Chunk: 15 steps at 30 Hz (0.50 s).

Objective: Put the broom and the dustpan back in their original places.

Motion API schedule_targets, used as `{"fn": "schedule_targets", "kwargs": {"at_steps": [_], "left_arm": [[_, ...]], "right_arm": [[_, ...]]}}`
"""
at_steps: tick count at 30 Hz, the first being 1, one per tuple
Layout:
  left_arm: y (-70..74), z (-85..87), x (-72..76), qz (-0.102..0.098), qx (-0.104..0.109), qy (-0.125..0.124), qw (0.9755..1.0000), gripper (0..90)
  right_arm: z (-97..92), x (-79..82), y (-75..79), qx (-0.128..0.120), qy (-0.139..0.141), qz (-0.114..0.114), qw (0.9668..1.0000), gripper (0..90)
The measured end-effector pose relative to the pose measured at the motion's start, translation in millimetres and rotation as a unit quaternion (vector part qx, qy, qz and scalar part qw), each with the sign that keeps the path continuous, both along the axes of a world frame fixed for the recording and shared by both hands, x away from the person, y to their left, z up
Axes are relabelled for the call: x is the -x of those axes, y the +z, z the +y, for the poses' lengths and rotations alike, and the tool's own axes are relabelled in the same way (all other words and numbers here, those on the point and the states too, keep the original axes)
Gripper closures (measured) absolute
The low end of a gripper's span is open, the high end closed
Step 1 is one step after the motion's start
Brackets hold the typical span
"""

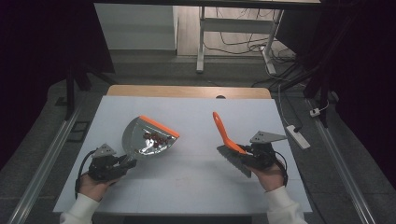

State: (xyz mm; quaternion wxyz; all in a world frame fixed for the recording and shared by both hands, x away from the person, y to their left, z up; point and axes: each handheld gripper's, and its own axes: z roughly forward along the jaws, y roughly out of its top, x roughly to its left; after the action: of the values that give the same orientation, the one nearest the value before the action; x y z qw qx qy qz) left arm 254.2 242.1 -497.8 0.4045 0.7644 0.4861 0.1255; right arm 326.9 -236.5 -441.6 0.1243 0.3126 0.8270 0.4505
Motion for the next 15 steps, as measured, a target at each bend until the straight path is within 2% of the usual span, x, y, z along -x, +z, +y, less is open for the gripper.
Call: {"fn": "schedule_targets", "kwargs": {"at_steps": [3, 6, 15], "left_arm": [[-2.0, -1.6, 4.1, -0.001, -0.002, 0.017, 0.9999, 62.1], [-4.7, -2.1, 7.5, 0.003, 0.0, 0.033, 0.9994, 62.0], [-7.1, 1.6, 11.5, -0.001, 0.009, 0.08, 0.9968, 62.0]], "right_arm": [[-4.3, 1.8, -0.8, -0.008, 0.0, 0.007, 0.9999, 70.0], [-9.4, 3.2, -2.0, -0.018, -0.013, 0.016, 0.9996, 70.0], [-21.9, 7.9, -8.8, -0.021, -0.027, 0.032, 0.9989, 70.0]]}}
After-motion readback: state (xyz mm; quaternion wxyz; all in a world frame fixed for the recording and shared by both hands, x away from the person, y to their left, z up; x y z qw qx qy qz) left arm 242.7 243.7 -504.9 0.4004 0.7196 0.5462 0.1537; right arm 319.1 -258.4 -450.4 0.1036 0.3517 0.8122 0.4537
